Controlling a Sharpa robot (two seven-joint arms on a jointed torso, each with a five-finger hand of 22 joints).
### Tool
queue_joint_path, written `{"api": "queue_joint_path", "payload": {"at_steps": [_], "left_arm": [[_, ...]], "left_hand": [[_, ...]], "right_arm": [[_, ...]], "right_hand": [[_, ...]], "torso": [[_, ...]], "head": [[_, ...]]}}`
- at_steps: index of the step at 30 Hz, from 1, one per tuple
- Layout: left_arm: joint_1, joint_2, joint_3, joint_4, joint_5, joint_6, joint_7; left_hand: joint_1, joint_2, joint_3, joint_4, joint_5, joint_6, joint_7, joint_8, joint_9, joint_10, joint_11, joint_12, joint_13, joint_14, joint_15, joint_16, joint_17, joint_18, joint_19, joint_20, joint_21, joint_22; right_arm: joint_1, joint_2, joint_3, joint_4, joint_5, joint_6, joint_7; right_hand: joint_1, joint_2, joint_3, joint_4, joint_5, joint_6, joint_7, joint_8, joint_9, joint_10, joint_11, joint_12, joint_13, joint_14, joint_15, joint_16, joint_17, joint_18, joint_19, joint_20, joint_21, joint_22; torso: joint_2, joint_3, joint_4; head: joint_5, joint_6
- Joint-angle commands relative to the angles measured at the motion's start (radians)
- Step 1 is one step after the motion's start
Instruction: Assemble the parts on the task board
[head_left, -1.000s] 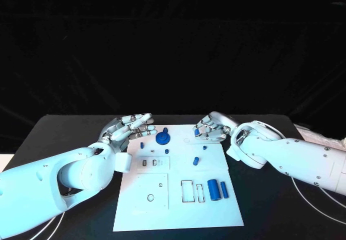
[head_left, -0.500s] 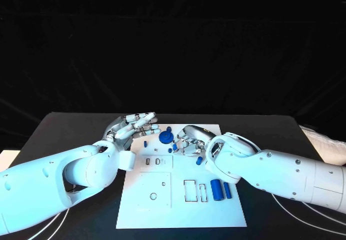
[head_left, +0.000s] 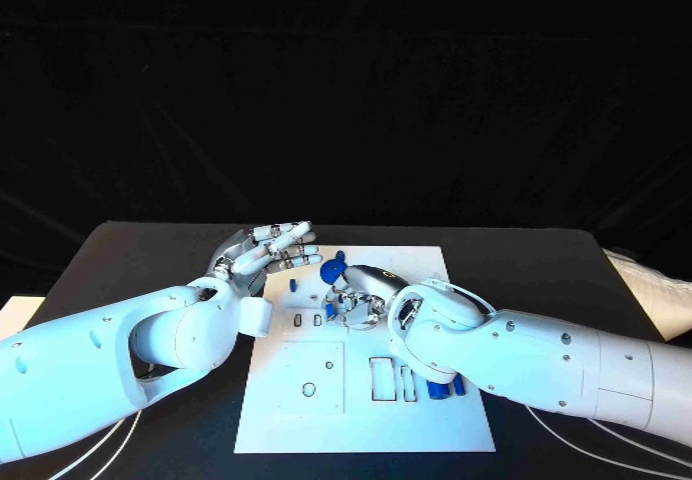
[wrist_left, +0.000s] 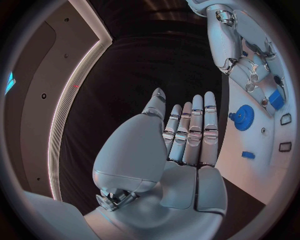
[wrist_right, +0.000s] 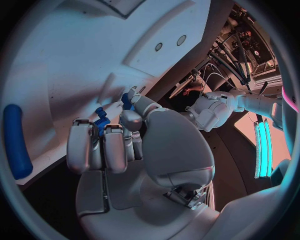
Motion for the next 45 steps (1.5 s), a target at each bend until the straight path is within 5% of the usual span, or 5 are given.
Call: {"api": "queue_joint_path", "payload": {"at_steps": [1, 22, 45], "left_arm": [[0.001, 0.002, 0.001, 0.001, 0.003, 0.015, 0.009], [0.001, 0.001, 0.001, 0.001, 0.004, 0.017, 0.008], [0.001, 0.001, 0.001, 0.002, 0.004, 0.020, 0.006]], "left_hand": [[0.007, 0.006, 0.001, -0.005, -0.001, -0.001, 0.006, -0.003, -0.001, -0.001, 0.000, -0.007, -0.001, 0.001, -0.002, -0.002, 0.001, 0.010, -0.002, 0.001, -0.005, -0.001], [0.007, 0.006, 0.001, -0.005, -0.001, -0.001, 0.006, -0.003, -0.001, -0.001, 0.000, -0.007, -0.001, 0.001, -0.002, -0.002, 0.001, 0.010, -0.002, 0.001, -0.005, -0.001], [0.009, 0.007, 0.001, -0.009, -0.001, -0.001, 0.006, -0.003, -0.001, 0.000, 0.000, -0.007, -0.001, 0.002, -0.002, -0.003, 0.002, 0.010, -0.001, 0.001, -0.006, -0.002]], "right_arm": [[-0.002, 0.009, -0.001, -0.003, -0.026, 0.028, -0.026], [-0.004, 0.016, -0.002, -0.007, -0.076, 0.083, -0.044], [-0.004, 0.012, -0.002, -0.005, -0.118, 0.082, -0.046]], "right_hand": [[-0.011, 0.006, 0.004, 0.000, 0.004, 0.009, 0.003, 0.006, 0.004, -0.006, -0.002, -0.006, -0.001, 0.051, -0.004, -0.005, -0.001, -0.010, -0.004, 0.001, -0.002, -0.001], [-0.026, -0.004, 0.005, 0.001, 0.008, 0.004, 0.005, 0.001, 0.003, -0.016, -0.001, -0.027, -0.017, 0.049, -0.004, -0.012, -0.012, -0.008, -0.012, 0.001, -0.007, -0.014], [-0.060, -0.038, -0.003, 0.003, 0.028, -0.011, 0.012, -0.011, -0.001, -0.037, 0.005, -0.072, -0.051, 0.047, 0.001, -0.023, -0.024, -0.004, -0.024, 0.005, -0.019, -0.034]], "torso": [[0.000, 0.0000, -0.0002], [0.000, 0.0002, -0.0006], [0.000, 0.0008, -0.0006]], "head": [[0.002, -0.002], [0.001, -0.010], [-0.003, -0.015]]}}
